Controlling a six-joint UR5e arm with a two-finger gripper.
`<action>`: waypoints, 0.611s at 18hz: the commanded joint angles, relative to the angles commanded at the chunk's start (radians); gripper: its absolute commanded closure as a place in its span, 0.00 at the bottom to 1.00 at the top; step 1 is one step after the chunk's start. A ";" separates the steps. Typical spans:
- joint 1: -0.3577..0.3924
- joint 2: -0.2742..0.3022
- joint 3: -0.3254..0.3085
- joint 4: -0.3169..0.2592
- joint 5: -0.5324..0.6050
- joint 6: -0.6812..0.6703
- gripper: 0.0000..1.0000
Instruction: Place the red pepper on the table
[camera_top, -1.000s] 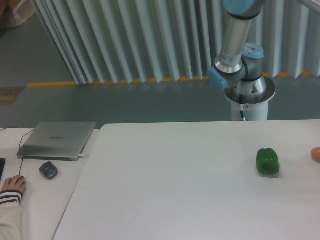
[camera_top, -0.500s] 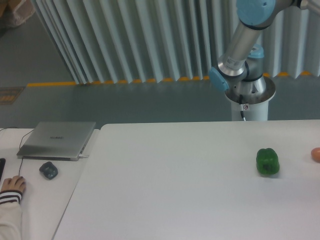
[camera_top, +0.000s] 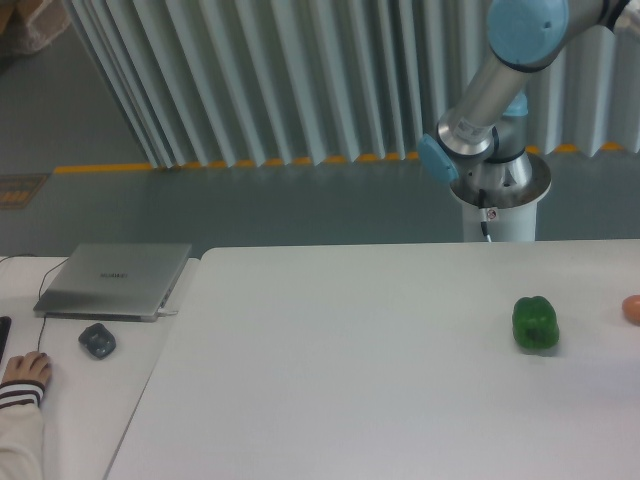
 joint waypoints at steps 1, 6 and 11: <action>0.000 0.000 0.000 0.002 0.000 0.000 0.00; -0.002 -0.006 -0.003 0.003 0.018 0.000 0.00; -0.006 -0.026 0.002 0.028 0.018 -0.002 0.13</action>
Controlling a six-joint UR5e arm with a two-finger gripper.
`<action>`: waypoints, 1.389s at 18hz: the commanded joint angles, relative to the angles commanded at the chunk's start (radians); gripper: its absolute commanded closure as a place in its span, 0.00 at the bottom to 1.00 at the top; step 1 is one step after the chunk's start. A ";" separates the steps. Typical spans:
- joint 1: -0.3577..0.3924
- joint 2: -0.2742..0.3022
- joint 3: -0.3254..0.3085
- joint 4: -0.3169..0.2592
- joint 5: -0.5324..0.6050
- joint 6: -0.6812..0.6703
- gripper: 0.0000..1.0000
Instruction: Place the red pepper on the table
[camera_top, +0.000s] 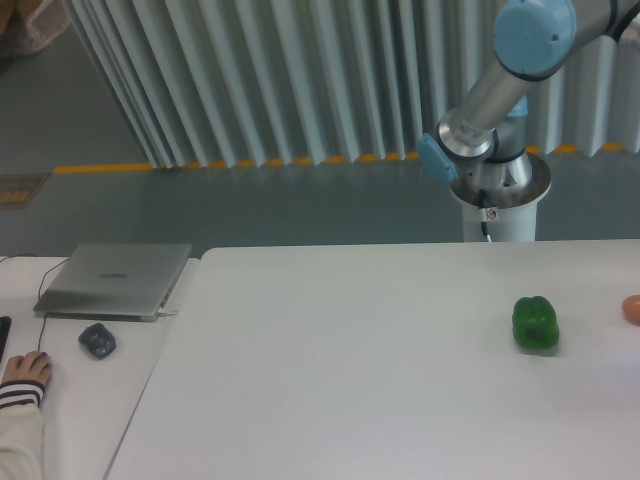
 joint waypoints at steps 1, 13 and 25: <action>-0.002 -0.003 0.000 0.005 0.000 0.000 0.22; -0.002 -0.003 0.008 0.003 0.000 0.002 1.00; 0.041 0.112 -0.011 -0.075 -0.130 0.006 1.00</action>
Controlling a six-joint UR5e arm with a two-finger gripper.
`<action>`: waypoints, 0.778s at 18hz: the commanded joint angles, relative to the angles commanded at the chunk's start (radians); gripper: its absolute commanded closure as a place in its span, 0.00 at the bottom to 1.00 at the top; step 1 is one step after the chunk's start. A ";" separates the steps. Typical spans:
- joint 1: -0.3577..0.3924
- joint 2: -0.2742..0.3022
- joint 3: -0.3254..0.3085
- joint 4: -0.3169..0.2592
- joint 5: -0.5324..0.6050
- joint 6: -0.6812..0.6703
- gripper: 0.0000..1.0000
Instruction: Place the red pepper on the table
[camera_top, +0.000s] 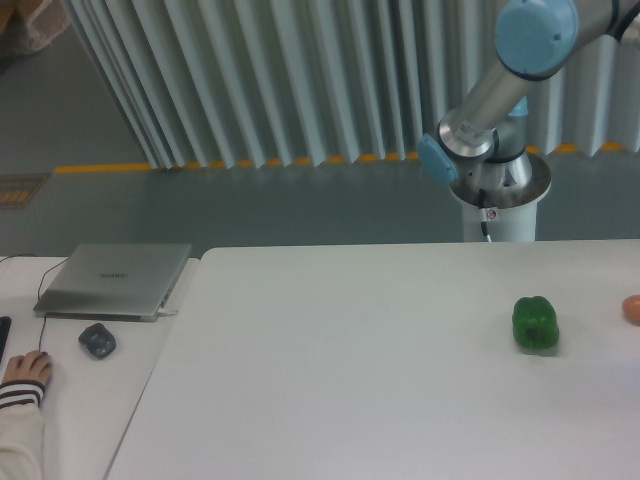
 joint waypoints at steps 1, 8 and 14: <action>-0.006 0.031 -0.005 -0.032 -0.002 -0.012 1.00; -0.024 0.152 -0.084 -0.149 -0.304 -0.375 1.00; -0.343 0.180 -0.130 -0.131 -0.296 -0.926 1.00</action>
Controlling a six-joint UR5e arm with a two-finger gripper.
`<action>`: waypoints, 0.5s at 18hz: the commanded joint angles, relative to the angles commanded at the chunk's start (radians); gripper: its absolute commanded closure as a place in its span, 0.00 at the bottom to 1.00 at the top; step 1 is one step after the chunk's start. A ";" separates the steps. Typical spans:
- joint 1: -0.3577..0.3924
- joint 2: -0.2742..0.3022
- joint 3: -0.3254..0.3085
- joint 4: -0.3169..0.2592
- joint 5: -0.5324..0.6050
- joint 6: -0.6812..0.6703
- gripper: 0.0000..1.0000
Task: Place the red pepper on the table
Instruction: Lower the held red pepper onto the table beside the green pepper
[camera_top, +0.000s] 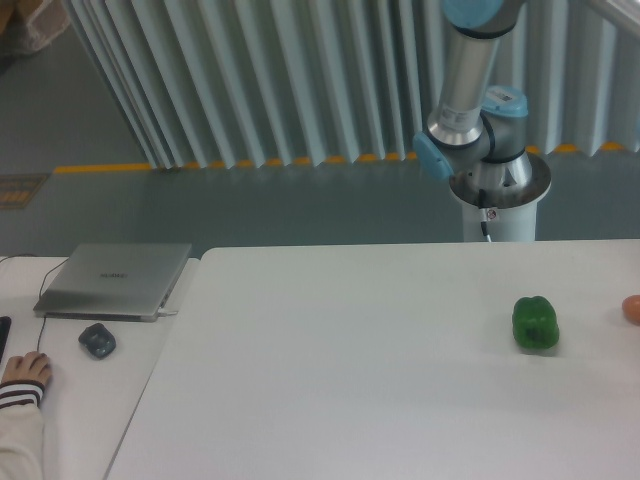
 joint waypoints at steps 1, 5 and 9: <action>-0.064 -0.027 -0.002 0.027 0.032 -0.086 1.00; -0.242 -0.115 0.000 0.109 0.185 -0.277 1.00; -0.343 -0.163 -0.002 0.132 0.281 -0.369 1.00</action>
